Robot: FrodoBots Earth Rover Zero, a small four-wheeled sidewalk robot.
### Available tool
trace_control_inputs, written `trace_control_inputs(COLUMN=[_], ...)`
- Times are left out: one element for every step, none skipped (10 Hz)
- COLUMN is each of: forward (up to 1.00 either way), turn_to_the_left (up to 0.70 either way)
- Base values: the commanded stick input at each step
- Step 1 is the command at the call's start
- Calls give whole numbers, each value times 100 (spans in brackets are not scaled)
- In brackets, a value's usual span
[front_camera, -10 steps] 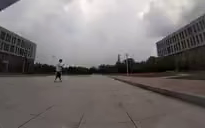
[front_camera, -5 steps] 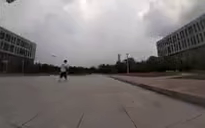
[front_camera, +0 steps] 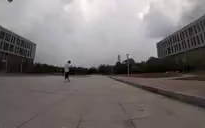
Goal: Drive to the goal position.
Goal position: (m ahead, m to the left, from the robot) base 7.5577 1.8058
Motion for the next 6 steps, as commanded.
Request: trace_control_inputs(forward=[70,70,70,70,70,70], turn_to_the_left=[0,0,0,0,0,0])
